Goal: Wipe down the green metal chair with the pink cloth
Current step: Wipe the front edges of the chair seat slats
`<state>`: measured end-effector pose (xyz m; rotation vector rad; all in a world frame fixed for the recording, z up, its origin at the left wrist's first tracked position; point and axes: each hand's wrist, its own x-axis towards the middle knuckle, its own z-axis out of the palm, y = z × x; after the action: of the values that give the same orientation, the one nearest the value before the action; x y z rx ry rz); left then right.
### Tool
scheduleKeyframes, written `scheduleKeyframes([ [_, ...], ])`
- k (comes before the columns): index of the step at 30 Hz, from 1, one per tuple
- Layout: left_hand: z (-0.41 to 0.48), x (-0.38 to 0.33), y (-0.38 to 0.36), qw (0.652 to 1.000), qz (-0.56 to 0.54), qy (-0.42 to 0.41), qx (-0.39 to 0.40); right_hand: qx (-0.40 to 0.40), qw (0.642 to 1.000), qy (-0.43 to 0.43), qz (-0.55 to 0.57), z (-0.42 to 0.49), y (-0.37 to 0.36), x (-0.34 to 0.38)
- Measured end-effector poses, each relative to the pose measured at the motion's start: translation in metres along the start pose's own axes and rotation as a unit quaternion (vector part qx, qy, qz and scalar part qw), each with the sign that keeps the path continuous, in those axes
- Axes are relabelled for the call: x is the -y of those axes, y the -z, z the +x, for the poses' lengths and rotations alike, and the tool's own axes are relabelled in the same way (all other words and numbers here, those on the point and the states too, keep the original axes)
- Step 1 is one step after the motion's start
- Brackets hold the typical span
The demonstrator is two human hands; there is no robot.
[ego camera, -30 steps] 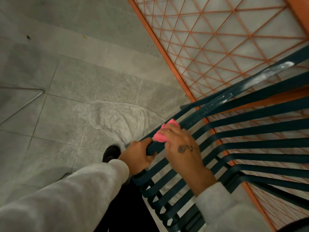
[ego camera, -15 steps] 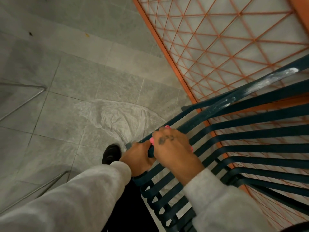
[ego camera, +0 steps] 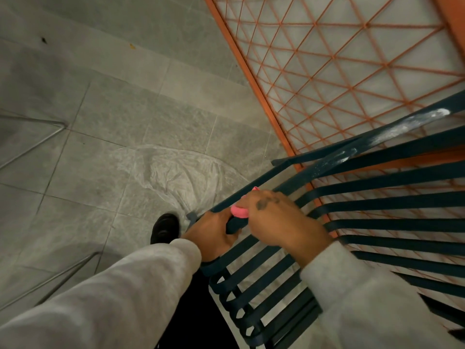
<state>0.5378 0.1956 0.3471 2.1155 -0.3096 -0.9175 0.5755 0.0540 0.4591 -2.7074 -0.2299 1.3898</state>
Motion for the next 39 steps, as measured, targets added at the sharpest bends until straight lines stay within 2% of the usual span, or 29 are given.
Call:
scheduleKeyframes([
  [2,0.001,0.001,0.0,1.0,0.004,-0.003,0.005,0.01,0.998,0.012,0.057,-0.01,0.013,-0.013],
  [4,0.002,0.001,0.0,1.0,0.004,0.003,0.015,0.028,0.994,-0.039,0.098,-0.006,0.029,-0.034],
  [6,0.001,0.0,0.001,1.0,0.008,0.01,0.015,0.018,0.992,-0.107,0.058,0.007,0.04,-0.049],
  [8,0.001,0.0,0.0,1.0,0.006,0.013,0.017,-0.006,0.991,-0.128,-0.032,0.017,0.038,-0.046],
  [11,0.0,0.0,0.0,1.0,0.003,0.011,0.017,-0.009,0.992,-0.074,-0.097,0.021,0.019,-0.012],
  [13,0.001,0.0,-0.001,1.0,-0.002,0.002,0.006,0.0,0.997,-0.013,-0.08,0.02,0.002,0.005],
  [15,0.001,-0.001,-0.001,1.0,-0.002,-0.005,0.0,0.004,0.999,-0.001,-0.042,0.017,0.001,0.002],
  [17,0.001,0.0,0.0,1.0,-0.005,0.004,0.006,0.016,0.999,-0.029,0.003,0.012,0.014,-0.017],
  [21,0.0,0.0,0.001,1.0,-0.006,0.01,0.018,-0.016,0.991,-0.135,-0.004,0.016,0.028,-0.049],
  [23,0.0,0.0,0.001,1.0,-0.007,0.009,0.017,-0.003,0.988,-0.155,-0.008,0.029,0.018,-0.041],
  [25,0.001,0.001,0.0,1.0,-0.007,0.008,0.016,0.004,0.991,-0.133,0.03,0.032,-0.004,-0.03],
  [27,0.001,0.003,-0.002,1.0,-0.012,0.003,0.012,-0.067,0.989,-0.048,0.126,0.014,-0.024,-0.02],
  [29,0.001,0.004,-0.003,1.0,-0.007,-0.01,0.012,-0.13,0.968,0.019,0.215,-0.006,-0.029,-0.015],
  [31,0.003,0.004,-0.002,1.0,-0.003,-0.009,0.012,-0.103,0.972,0.04,0.207,-0.008,-0.03,-0.025],
  [33,0.003,0.002,0.0,1.0,-0.013,0.006,0.02,-0.073,0.986,0.002,0.152,0.007,-0.027,-0.04],
  [36,0.0,0.0,0.001,0.999,-0.012,0.015,0.027,-0.125,0.979,-0.092,0.136,0.02,-0.02,-0.054],
  [39,0.0,-0.001,0.001,1.0,-0.003,0.014,0.023,-0.126,0.975,-0.119,0.14,0.019,-0.031,-0.031],
])
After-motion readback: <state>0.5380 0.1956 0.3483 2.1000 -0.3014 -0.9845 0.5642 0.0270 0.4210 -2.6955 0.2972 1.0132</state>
